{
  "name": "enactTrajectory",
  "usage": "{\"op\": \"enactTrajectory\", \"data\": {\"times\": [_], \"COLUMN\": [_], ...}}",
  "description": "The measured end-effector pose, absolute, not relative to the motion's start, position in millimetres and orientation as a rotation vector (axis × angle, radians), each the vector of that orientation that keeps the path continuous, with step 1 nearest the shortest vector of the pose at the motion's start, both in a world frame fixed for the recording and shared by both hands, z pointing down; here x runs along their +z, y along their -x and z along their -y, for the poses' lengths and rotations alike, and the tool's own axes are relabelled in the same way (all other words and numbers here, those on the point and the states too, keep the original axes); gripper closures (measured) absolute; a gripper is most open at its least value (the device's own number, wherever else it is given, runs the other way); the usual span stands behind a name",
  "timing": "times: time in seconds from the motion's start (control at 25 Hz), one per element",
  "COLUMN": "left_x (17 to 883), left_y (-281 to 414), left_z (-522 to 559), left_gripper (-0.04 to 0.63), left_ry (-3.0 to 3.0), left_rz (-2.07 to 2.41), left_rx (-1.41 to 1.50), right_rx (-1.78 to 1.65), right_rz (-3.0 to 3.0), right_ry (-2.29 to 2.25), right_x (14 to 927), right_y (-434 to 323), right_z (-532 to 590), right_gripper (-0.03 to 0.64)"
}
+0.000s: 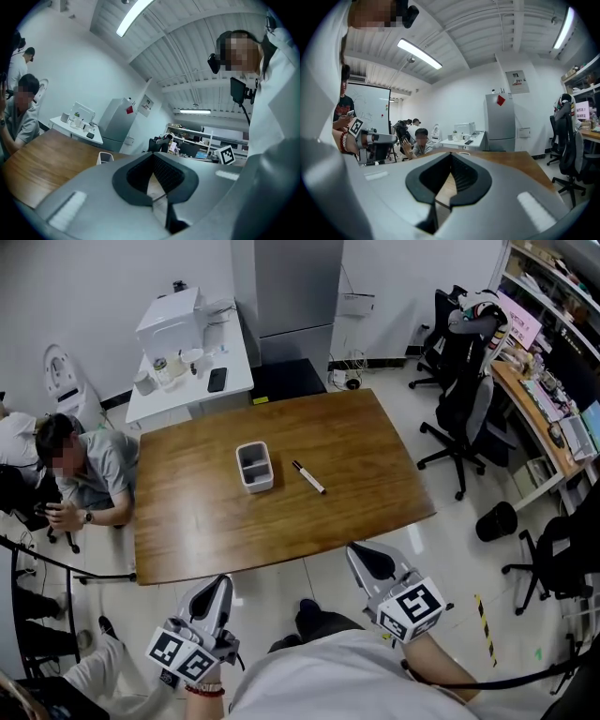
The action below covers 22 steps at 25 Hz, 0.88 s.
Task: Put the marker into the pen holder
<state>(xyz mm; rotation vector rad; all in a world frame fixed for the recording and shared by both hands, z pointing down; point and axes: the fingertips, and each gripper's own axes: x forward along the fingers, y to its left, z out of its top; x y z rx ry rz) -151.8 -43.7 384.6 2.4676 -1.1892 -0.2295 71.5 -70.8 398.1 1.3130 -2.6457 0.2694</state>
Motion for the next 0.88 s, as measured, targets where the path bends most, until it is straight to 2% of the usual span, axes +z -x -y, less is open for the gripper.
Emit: {"op": "enactTrajectory", "data": {"times": [0.32,0.44,0.56,0.88], "left_x": [386,391,388,392], "left_y": [133,122,120,128], "left_z": [99,113,128,188], "left_gripper": [0.595,0.595,0.595,0.595], "left_ry": [-2.465,-2.481,-2.485,-2.496], "left_rz": [1.270,1.234,1.228,1.125], "left_rx": [-0.251,-0.200,-0.198,-0.190], "right_rx": [0.275,0.409,0.387,0.462], "right_rz": [2.704,2.771,2.778,2.708], "right_ry": [-1.224,-1.114,-1.057,-1.126], "right_x": [411,418,421,437], "right_y": [-96,-86,-75,-55], "right_z": [125,134,140,196], "right_gripper": [0.623,0.623,0.623,0.623]}}
